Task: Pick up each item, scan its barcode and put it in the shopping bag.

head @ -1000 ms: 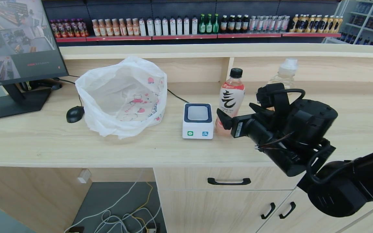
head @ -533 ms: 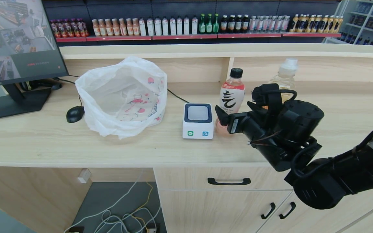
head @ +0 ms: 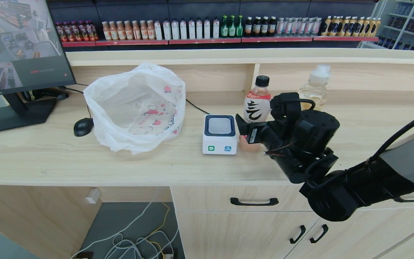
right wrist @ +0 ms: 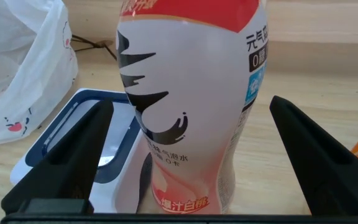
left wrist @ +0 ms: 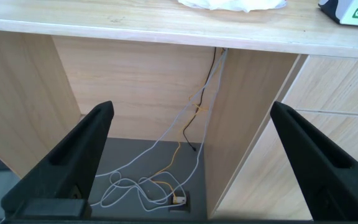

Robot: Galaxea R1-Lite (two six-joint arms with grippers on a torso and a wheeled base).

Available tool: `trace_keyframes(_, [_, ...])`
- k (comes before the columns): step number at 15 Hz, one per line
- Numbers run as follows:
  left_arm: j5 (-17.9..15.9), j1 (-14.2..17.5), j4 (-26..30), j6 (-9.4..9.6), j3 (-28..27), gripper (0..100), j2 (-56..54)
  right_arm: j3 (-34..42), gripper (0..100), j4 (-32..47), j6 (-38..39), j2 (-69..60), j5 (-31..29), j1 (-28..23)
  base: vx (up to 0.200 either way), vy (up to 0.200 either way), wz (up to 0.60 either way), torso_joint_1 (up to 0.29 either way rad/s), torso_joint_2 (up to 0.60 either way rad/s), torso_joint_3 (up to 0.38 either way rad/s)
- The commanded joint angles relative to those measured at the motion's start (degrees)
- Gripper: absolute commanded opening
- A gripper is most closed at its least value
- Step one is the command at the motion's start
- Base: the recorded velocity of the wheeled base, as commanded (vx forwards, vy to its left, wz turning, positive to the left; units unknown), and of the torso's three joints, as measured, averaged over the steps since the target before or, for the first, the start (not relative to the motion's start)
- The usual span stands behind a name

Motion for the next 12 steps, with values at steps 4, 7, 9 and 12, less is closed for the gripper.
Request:
trace_keyframes(4, [0.0,-0.1,0.0,-0.01,0.0,100,0.0,-2.0,100,-0.1,-0.6,1.8,0.1,-1.2,0.0,0.0,0.0,0.0,0.0,0.0])
trace_keyframes(7, [0.0,0.0,0.0,-0.01,0.0,100,0.0,-2.2,100,-0.2,-0.9,2.4,0.4,-1.5,0.0,0.0,0.0,0.0,0.0,0.0])
trace_keyframes(9, [0.0,-0.1,0.0,-0.01,0.0,100,0.0,-3.6,100,-0.2,-1.2,3.3,0.4,-1.4,0.0,0.0,0.0,0.0,0.0,0.0])
trace_keyframes(12, [0.0,0.0,0.0,-0.01,0.0,100,0.0,-5.5,100,-0.2,-1.5,4.2,0.4,-1.4,0.0,0.0,0.0,0.0,0.0,0.0])
